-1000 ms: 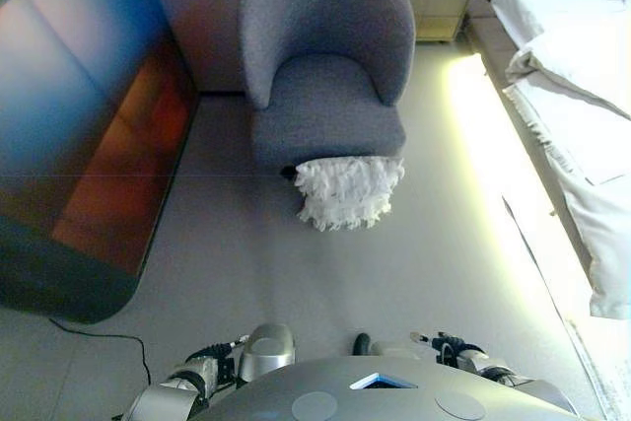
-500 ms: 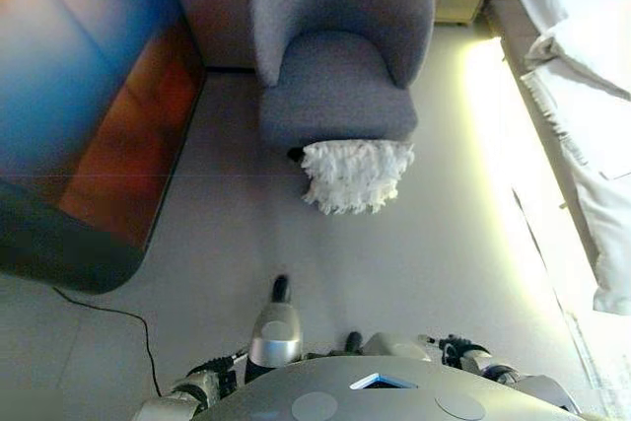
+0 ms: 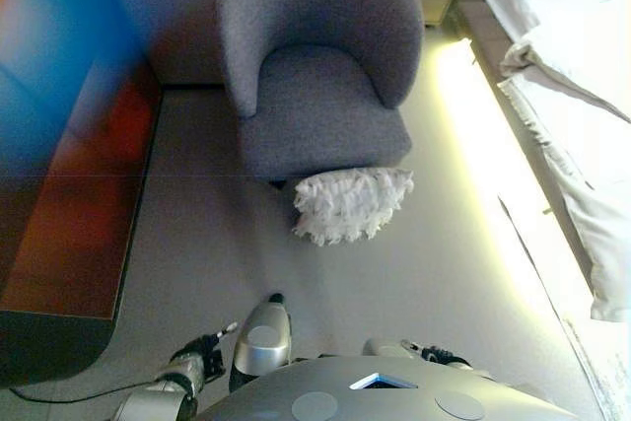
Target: Pick up the cushion and take it to the sofa
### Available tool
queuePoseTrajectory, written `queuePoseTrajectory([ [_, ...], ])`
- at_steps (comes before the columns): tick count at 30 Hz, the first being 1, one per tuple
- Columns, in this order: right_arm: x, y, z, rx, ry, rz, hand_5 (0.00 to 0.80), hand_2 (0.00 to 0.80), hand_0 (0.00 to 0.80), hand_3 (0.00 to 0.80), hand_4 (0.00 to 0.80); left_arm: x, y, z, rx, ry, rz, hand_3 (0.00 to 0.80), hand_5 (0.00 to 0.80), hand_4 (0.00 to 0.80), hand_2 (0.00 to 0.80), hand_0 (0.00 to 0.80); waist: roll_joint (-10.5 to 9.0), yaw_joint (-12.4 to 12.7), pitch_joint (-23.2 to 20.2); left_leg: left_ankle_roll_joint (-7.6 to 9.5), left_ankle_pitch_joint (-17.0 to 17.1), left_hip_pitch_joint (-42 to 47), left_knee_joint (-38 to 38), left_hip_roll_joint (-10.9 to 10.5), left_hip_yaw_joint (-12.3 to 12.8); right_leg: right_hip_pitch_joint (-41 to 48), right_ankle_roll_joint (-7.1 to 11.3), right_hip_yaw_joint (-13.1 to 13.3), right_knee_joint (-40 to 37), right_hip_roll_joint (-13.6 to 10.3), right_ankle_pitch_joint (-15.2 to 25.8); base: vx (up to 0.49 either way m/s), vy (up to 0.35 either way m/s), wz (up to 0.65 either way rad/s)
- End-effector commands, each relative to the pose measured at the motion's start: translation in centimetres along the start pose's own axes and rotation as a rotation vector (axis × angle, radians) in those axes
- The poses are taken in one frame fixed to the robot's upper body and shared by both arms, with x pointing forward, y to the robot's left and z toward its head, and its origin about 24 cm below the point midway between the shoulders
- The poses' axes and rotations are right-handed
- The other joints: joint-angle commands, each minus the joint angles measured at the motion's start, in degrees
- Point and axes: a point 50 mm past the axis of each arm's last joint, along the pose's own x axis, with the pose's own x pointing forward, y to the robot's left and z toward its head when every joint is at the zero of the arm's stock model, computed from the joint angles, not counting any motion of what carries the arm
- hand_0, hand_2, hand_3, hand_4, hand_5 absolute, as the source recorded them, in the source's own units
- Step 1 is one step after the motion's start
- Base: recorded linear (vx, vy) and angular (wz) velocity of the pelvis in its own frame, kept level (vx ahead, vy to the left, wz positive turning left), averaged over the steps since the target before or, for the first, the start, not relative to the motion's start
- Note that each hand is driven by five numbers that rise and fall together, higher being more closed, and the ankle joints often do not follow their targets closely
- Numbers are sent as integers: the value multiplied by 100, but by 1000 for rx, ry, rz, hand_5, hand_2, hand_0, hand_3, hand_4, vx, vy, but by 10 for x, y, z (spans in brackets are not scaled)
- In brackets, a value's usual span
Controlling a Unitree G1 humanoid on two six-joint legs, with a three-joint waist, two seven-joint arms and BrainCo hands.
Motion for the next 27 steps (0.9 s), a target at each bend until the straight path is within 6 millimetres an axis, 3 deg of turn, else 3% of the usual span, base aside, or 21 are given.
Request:
queuePoseTrajectory([
  [1, 1, -26, 26, 32, -114, -48, 0, 0, 0, 0, 0, 0, 0, -15, 9, 60, 14, 0, 0, 0, 0, 0, 321, 21, -261, 406, 227, -339, -413, -116, -10, -148, -102, -436, -1228, 320, 928, 327, -14, -23],
  [2, 1, -27, 37, 22, -142, -43, 0, 0, 0, 0, 0, 0, -2, -11, 6, 59, 13, 0, 0, 0, 0, 0, 460, -71, -175, 337, 154, 87, -560, -81, -28, -767, -170, -822, -1567, 131, 990, 403, -23, -52],
  [3, 1, -27, 42, 23, -154, -41, 0, 0, 0, 0, 0, 0, -3, -9, 1, 59, 13, 0, 0, 0, 0, 0, 527, -117, -133, 303, 126, 229, -629, -53, -19, -1040, -213, -975, -1678, 38, 1113, 374, -50, -69],
  [4, 0, -28, 47, 37, -170, -41, 0, 0, 0, 0, 0, 0, -5, -8, -4, 57, 11, 0, 0, 0, 0, 0, 538, -186, -36, 273, -60, 423, -659, -106, -24, -1365, -175, -1078, -1882, -219, 1367, 291, -103, -63],
  [5, 0, -29, 52, 59, -187, -42, 0, 0, 0, 0, 0, 0, -6, -6, -5, 57, 8, 0, 0, 0, 0, 0, 523, -274, 89, 274, -202, 532, -633, -152, 7, -1735, -126, -1097, -2173, -471, 1816, 178, -73, -24],
  [6, 0, -30, 53, 60, -191, -42, 0, 0, 0, 0, 0, 0, -6, -5, -7, 55, 7, 0, 0, 0, 0, 0, 529, -291, 128, 317, -190, 493, -577, -168, 46, -1720, -127, -1133, -2230, -493, 1917, 262, -140, 31],
  [8, 0, -34, 52, 110, -195, -46, 0, 0, 0, 0, 0, 0, -8, -11, -13, 68, 9, 0, 0, 0, 0, 0, 425, -399, 205, 301, -619, 720, -388, -282, 30, -1932, 147, -1019, -3168, -967, 2480, 510, -239, 62],
  [9, 0, -35, 50, 114, -191, -42, 0, 0, 0, 0, 0, 0, -8, -14, -15, 75, 12, 0, 0, 0, 0, 0, 384, -429, 221, 321, -668, 755, -298, -321, 71, -1806, 191, -1103, -3533, -1088, 2739, 532, -260, 57],
  [12, 0, -35, 45, 116, -185, -38, 0, 0, 0, 0, 0, 0, -8, -18, -16, 87, 16, 0, 0, 0, 0, 0, 384, -449, 253, 320, -831, 903, -216, -291, 54, -1693, 243, -1108, -3729, -1149, 2865, 273, -144, 34],
  [13, 0, -33, 34, 126, -174, -32, 0, 0, 0, 0, 0, -1, -5, -23, -2, 103, 29, 0, 0, 0, 0, 0, 289, -488, 216, 314, -1118, 1073, 6, -300, -35, -1777, 317, -1022, -4014, -1359, 3060, 1007, -585, 10],
  [14, 0, -32, 20, 122, -157, -34, 0, 0, 0, 0, 0, -1, 2, -29, 19, 128, 51, 0, 0, 0, 0, 0, 144, -511, 157, 257, -1590, 1349, 413, -234, -113, -1777, 329, -1126, -4013, -1573, 3162, 1087, -640, -1],
  [16, 0, -32, 15, 104, -145, -25, 0, 0, 0, 0, 0, -1, 4, -31, 5, 131, 60, 0, 0, 0, 0, 0, 106, -557, 146, 231, -1812, 1486, 568, -152, -108, -1698, 336, -1187, -3927, -1589, 3161, 736, -473, 32],
  [17, 0, -30, 9, 93, -122, -20, 0, 0, 0, 0, 0, -1, 3, -31, -27, 130, 67, 0, 0, 0, 0, 0, 58, -638, 67, 254, -2035, 1734, 619, -68, -168, -1717, 331, -1021, -3744, -1557, 3119, 517, -350, 45],
  [18, 0, -30, 9, 93, -122, -21, 0, 0, 0, 0, 0, -1, 3, -31, -27, 130, 67, 0, 0, 0, 0, 0, 78, -633, 76, 253, -2053, 1748, 629, -48, -163, -1706, 331, -1023, -3732, -1537, 3107, 643, -456, 44],
  [19, 0, -29, 6, 106, -98, -25, 0, 0, 0, 0, 0, -2, 3, -32, -55, 128, 71, 0, 0, 0, 0, 0, 62, -690, -27, 246, -2149, 1970, 710, 34, -243, -1777, 299, -815, -3334, -1411, 3009, 522, -370, 34],
  [20, 0, -32, 5, 54, -91, -54, 0, 0, 0, 0, 0, -2, 2, -37, -64, 131, 70, 0, 0, 0, 0, 0, 153, -689, -114, 172, -1927, 2188, 836, 166, -282, -1808, 233, -797, -2999, -1202, 2896, 665, -494, 48],
  [21, 1, -35, 6, 17, -94, -52, 0, 0, 0, 0, 0, -2, 1, -43, -70, 134, 70, 0, 0, 0, 0, 0, 221, -673, -196, 52, -1483, 2219, 993, 251, -270, -1794, 149, -880, -2873, -1036, 2775, 402, -312, 23],
  [22, 1, -35, 6, 13, -95, -46, 0, 0, 0, 0, 0, -3, 0, -44, -73, 133, 71, 0, 0, 0, 0, 0, 211, -678, -233, 17, -1331, 2193, 1017, 247, -274, -1795, 126, -904, -2869, -1016, 2748, 405, -383, 12],
  [23, 1, -39, 13, -29, -121, -39, 0, 0, 0, 0, 0, -3, -3, -45, -78, 112, 65, 0, 0, 0, 0, 0, 268, -616, -277, -154, -583, 1836, 1565, 372, -100, -1515, -48, -1023, -2965, -720, 2487, 351, -371, 5],
  [24, 1, -41, 18, -41, -136, -52, 0, 0, 0, 0, 0, -2, -6, -42, -74, 90, 52, 0, 0, 0, 0, 0, 236, -557, -258, -202, -341, 1438, 1770, 441, -15, -1297, -148, -1094, -3067, -635, 2362, 334, -360, 29],
  [27, 0, -48, 34, -11, -175, -87, 0, 0, 0, 0, 0, -1, -18, -24, -37, 16, 11, 0, 0, 0, 0, 0, 156, -372, -136, -245, -322, 833, 1351, 543, 79, -902, -185, -1333, -3291, -641, 2175, 163, -161, 41],
])
